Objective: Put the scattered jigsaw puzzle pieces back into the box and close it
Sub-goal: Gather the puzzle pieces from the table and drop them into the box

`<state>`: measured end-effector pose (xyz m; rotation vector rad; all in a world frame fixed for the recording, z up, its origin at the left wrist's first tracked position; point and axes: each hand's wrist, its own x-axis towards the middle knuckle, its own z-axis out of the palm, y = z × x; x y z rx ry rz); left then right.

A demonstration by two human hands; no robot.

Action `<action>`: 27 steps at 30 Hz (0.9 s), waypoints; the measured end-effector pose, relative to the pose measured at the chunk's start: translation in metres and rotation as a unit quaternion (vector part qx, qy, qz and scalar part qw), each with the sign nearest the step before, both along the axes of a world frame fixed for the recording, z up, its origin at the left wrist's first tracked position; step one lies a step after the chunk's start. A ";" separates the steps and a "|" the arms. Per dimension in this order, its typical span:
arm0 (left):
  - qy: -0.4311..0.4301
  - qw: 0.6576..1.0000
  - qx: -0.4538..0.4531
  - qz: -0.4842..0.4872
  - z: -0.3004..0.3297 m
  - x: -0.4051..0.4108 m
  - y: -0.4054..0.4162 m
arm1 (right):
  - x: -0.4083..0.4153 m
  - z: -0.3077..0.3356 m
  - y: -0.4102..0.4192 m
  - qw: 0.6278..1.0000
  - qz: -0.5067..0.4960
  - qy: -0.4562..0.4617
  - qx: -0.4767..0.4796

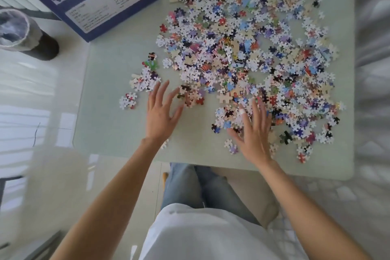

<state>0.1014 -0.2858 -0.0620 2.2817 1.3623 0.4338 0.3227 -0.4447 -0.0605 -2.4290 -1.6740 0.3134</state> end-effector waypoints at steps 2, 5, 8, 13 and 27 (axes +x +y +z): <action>0.034 0.998 0.015 0.041 -0.001 -0.036 -0.016 | -0.019 -0.006 -0.029 0.997 -0.008 -0.024 -0.071; 0.121 0.990 -0.037 0.063 -0.005 -0.080 -0.033 | -0.038 -0.015 -0.028 0.990 -0.023 -0.044 -0.133; 0.184 0.980 -0.067 0.038 -0.011 -0.104 -0.036 | -0.045 -0.018 0.015 0.990 -0.026 -0.035 -0.134; 0.187 0.975 -0.093 0.072 -0.017 -0.091 0.000 | -0.044 -0.021 0.082 0.994 -0.039 -0.021 -0.104; 0.018 0.993 -0.090 -0.070 -0.008 0.071 0.033 | 0.009 0.016 0.051 0.982 -0.157 0.083 0.064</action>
